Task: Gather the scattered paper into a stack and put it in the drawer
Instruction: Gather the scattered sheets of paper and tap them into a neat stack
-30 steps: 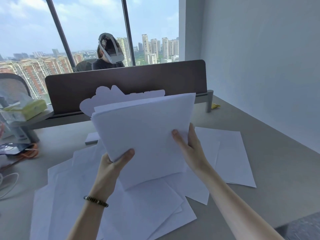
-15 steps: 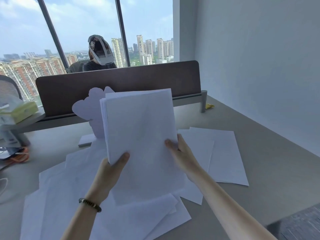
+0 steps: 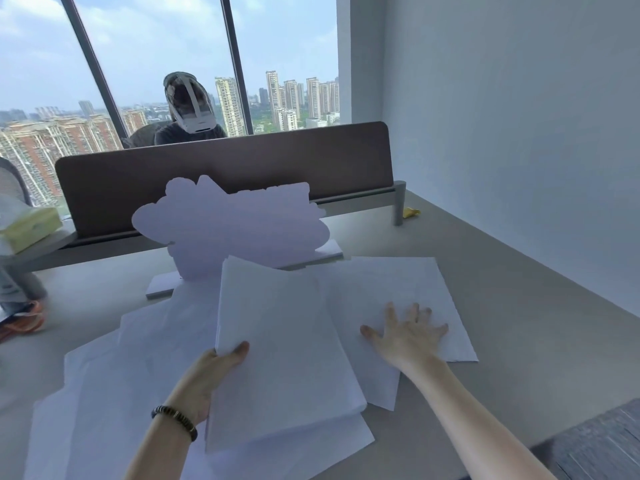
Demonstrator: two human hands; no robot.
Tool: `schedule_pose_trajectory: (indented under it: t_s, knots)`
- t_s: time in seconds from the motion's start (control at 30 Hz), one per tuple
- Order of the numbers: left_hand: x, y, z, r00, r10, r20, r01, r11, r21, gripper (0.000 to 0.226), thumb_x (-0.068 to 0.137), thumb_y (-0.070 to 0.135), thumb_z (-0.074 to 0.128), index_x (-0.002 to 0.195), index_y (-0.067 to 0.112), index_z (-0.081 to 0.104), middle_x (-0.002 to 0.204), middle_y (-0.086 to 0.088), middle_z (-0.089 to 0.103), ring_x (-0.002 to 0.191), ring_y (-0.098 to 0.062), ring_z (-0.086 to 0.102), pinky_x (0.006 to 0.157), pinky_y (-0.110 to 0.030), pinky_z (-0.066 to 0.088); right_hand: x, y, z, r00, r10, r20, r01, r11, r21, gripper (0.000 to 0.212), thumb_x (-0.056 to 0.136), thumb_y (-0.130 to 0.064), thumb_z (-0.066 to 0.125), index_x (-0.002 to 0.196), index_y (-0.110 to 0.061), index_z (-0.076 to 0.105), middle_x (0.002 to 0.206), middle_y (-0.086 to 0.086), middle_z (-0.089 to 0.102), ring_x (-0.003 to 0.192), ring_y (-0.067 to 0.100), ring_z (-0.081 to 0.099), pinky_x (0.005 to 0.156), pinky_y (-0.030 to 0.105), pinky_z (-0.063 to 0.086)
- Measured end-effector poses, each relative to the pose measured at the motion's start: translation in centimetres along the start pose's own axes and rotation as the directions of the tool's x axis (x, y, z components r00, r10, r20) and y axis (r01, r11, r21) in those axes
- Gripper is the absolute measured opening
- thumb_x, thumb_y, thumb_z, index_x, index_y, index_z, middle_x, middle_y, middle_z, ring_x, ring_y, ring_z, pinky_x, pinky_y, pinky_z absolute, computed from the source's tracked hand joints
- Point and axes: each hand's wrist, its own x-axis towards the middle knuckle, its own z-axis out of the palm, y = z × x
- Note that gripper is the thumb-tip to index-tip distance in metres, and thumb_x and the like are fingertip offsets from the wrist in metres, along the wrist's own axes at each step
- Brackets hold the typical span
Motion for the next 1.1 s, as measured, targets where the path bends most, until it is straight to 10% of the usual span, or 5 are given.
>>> schedule_pose_trajectory:
  t_s: [0.17, 0.37, 0.53, 0.77, 1.1]
  knots:
    - [0.2, 0.5, 0.8, 1.000, -0.003, 0.024, 0.003, 1.000, 0.018, 0.022, 0.092, 0.018, 0.067, 0.098, -0.003, 0.070, 0.085, -0.020, 0.075, 0.079, -0.037, 0.070, 0.070, -0.042, 0.059, 0.1, -0.1, -0.7, 0.987, -0.105, -0.119, 0.125, 0.976, 0.181, 0.084, 0.095, -0.066, 0.037, 0.159, -0.020, 0.008, 0.161, 0.024, 0.014, 0.149, 0.038, 0.020, 0.117, 0.046, 0.023]
    - [0.2, 0.6, 0.9, 1.000, -0.003, 0.028, 0.003, 1.000, 0.019, 0.024, 0.092, 0.019, 0.068, 0.102, -0.002, 0.070, 0.090, -0.021, 0.075, 0.078, -0.035, 0.071, 0.062, -0.037, 0.059, 2.0, 1.8, -0.5, 0.992, 0.111, -0.062, -0.109, 0.994, 0.033, 0.092, 0.089, -0.079, 0.023, 0.158, -0.020, 0.013, 0.159, 0.036, 0.012, 0.149, 0.048, 0.009, 0.116, 0.065, 0.005]
    - [0.7, 0.4, 1.0, 1.000, -0.015, 0.021, 0.014, 0.999, 0.031, 0.034, 0.090, 0.023, 0.071, 0.111, -0.003, 0.068, 0.102, -0.024, 0.074, 0.085, -0.038, 0.072, 0.061, -0.037, 0.059, 1.3, 1.6, -0.8, 0.989, 0.029, -0.148, -0.021, 0.998, 0.056, 0.083, 0.093, -0.070, 0.035, 0.154, -0.015, 0.023, 0.148, 0.026, 0.040, 0.135, 0.039, 0.036, 0.106, 0.047, 0.030]
    - [0.8, 0.4, 1.6, 0.999, -0.021, 0.026, 0.020, 0.999, 0.032, 0.033, 0.091, 0.022, 0.070, 0.111, -0.004, 0.067, 0.102, -0.026, 0.073, 0.080, -0.035, 0.071, 0.052, -0.034, 0.059, 2.4, 2.0, -2.5, 0.995, 0.022, -0.098, 0.026, 0.886, 0.462, 0.055, 0.088, -0.040, 0.066, 0.127, -0.007, 0.046, 0.129, 0.016, 0.055, 0.131, 0.036, 0.043, 0.099, 0.040, 0.039]
    - [1.4, -0.2, 1.4, 1.000, 0.001, 0.005, -0.001, 0.999, 0.041, 0.036, 0.089, 0.025, 0.073, 0.114, -0.001, 0.068, 0.104, -0.021, 0.074, 0.095, -0.037, 0.071, 0.080, -0.045, 0.058, 3.3, 0.6, -2.2, 1.000, -0.003, 0.016, -0.007, 0.789, 0.614, 0.038, 0.082, -0.031, 0.074, 0.112, -0.009, 0.065, 0.115, 0.006, 0.069, 0.107, 0.027, 0.066, 0.084, 0.032, 0.054]
